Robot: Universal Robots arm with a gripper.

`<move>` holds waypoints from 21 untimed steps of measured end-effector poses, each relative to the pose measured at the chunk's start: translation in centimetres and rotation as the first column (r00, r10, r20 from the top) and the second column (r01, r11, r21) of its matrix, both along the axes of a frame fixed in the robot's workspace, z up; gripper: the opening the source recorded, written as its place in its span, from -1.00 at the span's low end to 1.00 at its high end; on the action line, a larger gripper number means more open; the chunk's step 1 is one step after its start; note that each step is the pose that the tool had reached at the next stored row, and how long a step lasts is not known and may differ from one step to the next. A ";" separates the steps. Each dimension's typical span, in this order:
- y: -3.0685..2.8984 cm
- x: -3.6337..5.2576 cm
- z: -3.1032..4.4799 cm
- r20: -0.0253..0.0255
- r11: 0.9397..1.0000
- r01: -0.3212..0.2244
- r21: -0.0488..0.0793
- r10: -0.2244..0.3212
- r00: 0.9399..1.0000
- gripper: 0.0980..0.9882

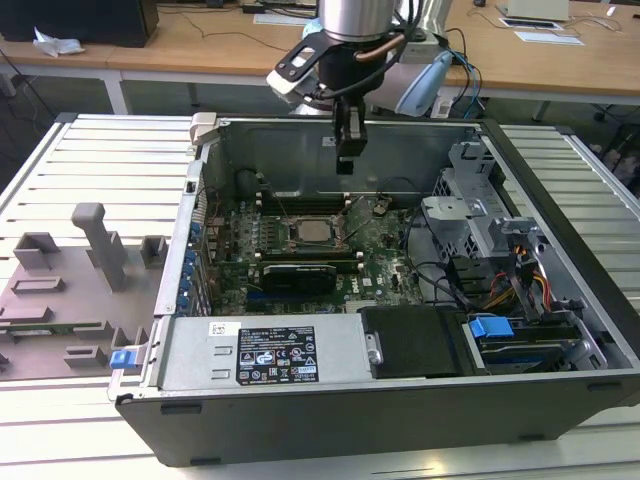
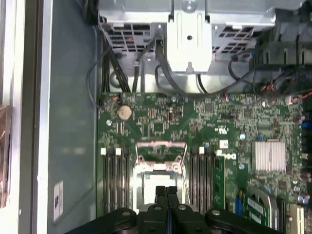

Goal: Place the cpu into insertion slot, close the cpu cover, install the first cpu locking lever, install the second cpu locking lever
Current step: 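Close the cpu cover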

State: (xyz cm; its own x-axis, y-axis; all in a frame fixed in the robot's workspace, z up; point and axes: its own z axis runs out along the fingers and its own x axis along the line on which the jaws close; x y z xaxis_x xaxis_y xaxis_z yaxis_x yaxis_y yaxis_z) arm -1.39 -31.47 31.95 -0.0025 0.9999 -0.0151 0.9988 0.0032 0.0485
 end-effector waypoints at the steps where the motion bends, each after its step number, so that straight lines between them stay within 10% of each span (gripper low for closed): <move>1: 0.00 0.76 0.00 -0.004 1.000 0.000 0.000 0.000 1.000 -0.98; 4: 0.00 2.19 0.01 -0.013 1.000 0.000 -0.002 0.000 1.000 -0.98; 8: 0.00 5.58 -0.43 -0.042 1.000 0.000 -0.002 0.000 0.999 -0.98; 21: 0.00 6.56 -3.89 -0.045 1.000 0.000 -0.002 0.000 0.999 -0.98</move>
State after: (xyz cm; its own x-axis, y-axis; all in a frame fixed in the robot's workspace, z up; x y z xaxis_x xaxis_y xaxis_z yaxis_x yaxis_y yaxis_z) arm 5.18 -31.47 28.06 -0.0034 0.9999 -0.0166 1.0000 0.0035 0.0031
